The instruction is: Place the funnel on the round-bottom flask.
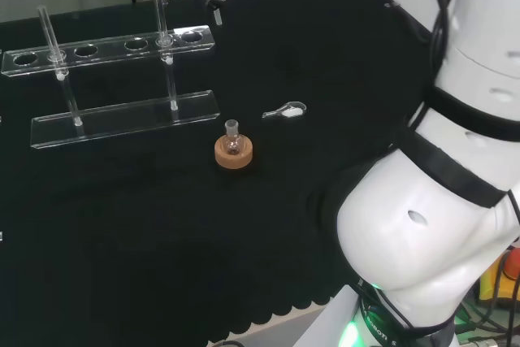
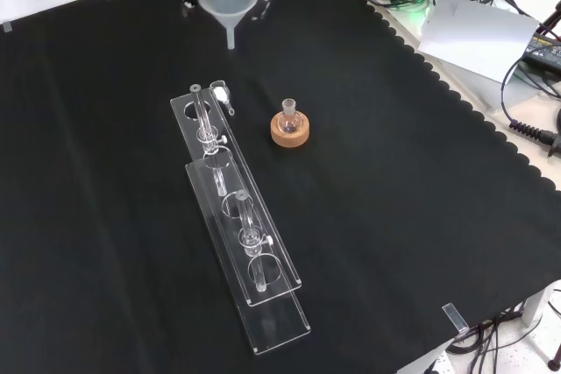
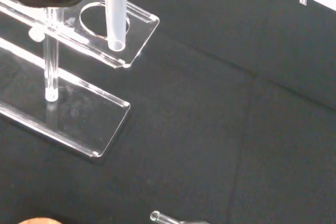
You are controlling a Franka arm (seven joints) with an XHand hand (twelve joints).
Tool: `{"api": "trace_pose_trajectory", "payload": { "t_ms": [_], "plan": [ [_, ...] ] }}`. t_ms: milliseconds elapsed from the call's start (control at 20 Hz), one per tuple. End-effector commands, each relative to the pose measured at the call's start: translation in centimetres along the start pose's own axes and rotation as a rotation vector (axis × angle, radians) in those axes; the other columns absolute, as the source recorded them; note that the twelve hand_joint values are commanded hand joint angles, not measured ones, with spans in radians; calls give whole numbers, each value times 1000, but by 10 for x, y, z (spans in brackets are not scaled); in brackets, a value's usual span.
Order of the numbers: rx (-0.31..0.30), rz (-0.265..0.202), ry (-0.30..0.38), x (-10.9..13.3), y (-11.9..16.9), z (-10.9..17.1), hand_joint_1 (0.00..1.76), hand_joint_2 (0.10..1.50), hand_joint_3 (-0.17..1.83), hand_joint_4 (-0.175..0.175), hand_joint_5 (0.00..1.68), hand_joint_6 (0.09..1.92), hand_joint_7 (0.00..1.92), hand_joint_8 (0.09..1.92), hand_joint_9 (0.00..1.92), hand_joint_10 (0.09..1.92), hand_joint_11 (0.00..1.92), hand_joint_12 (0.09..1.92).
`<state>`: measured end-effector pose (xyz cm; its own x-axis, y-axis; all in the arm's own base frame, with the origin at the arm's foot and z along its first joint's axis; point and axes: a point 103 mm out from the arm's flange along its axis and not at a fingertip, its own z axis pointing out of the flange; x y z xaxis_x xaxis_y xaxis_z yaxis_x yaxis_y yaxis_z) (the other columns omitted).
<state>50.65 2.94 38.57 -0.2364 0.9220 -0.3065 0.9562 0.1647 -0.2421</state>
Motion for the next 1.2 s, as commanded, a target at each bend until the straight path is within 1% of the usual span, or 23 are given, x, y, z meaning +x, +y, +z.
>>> {"api": "trace_pose_trajectory", "payload": {
  "t_ms": [50, 350, 550, 800, 1050, 1200],
  "plan": [
    [-32, 39, 27, 7, -44, 1, 742, 683, 510, -2, 494, 796, 760, 1013, 1030, 749, 348, 1321],
    [-56, 62, 37, 18, -72, 9, 743, 683, 514, -2, 498, 799, 767, 1012, 1033, 750, 352, 1322],
    [-55, 76, 64, 27, -85, 28, 744, 684, 516, -2, 509, 804, 781, 1012, 1038, 751, 357, 1323],
    [-30, 82, 74, 37, -82, 60, 744, 687, 521, -4, 517, 807, 789, 1007, 1044, 750, 366, 1322],
    [-2, 71, 84, 42, -78, 92, 745, 689, 525, -7, 518, 806, 792, 1003, 1047, 747, 369, 1319],
    [1, 71, 92, 44, -76, 108, 746, 689, 527, -7, 518, 806, 792, 1001, 1048, 745, 370, 1318]
  ]
}}
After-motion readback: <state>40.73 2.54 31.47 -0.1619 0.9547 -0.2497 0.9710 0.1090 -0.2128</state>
